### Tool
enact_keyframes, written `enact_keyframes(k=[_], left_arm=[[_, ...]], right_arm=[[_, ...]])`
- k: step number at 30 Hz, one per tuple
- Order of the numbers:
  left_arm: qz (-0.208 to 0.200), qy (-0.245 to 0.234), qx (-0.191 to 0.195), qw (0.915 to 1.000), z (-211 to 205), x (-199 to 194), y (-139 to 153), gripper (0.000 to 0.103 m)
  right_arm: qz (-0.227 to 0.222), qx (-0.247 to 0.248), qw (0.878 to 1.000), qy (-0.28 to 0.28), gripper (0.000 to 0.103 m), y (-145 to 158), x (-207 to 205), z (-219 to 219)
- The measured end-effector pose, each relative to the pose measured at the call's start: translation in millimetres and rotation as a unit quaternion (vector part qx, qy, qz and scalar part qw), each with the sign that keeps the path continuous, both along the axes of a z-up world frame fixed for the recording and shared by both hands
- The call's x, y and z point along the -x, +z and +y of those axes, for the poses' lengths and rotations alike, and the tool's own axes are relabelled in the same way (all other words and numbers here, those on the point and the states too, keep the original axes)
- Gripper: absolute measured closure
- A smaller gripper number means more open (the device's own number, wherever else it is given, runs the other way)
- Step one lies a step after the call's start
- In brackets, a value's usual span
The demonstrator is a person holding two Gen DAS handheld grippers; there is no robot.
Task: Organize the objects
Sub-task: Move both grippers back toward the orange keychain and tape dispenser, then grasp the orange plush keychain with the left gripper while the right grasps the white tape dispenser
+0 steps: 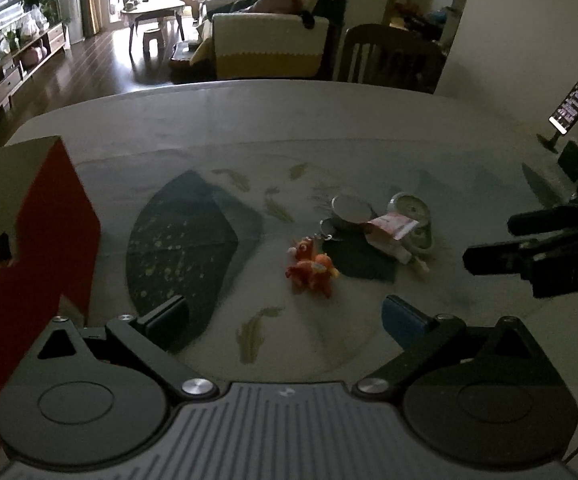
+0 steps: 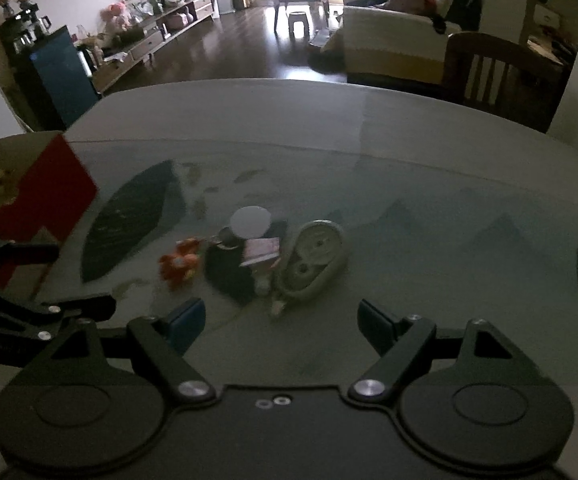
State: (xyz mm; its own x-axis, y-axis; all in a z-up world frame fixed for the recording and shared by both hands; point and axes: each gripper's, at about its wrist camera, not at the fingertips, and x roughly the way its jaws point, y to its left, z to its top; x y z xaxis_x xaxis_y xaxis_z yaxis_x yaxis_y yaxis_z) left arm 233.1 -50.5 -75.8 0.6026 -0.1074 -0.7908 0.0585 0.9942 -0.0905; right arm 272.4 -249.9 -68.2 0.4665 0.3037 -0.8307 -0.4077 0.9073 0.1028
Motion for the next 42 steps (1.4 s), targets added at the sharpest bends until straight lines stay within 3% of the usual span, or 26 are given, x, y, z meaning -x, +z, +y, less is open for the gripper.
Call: enact_keyframes(k=[14,21,36,39,42], left_arm=[[0.001,-0.011,-0.016,0.9998,-10.0,-49.1,-35.3,0.0],[0.012,-0.016,-0.031,0.9993,-13.3,-63.6,-51.7,0.0],[0.006,-0.04,-0.048,0.998,-25.6,-73.1,-62.6,0.002],[0.002,-0.052,-0.049,0.9974,-27.8,-71.4,-61.1,0.01],[-0.003,-0.068,-0.049,0.9965,-30.6,-68.7,-58.7,0.021]], right_arm=[[0.025,-0.01,0.997,-0.068,0.02,-30.3,-82.2,-1.2],[0.041,0.016,0.995,-0.086,0.021,-52.9,-101.2,15.5],[0.025,0.065,0.995,-0.067,0.024,-69.9,-84.9,15.4],[0.023,0.062,0.996,-0.063,0.03,-69.6,-75.9,9.5],[0.017,0.06,0.996,-0.056,0.043,-68.8,-65.0,3.5]])
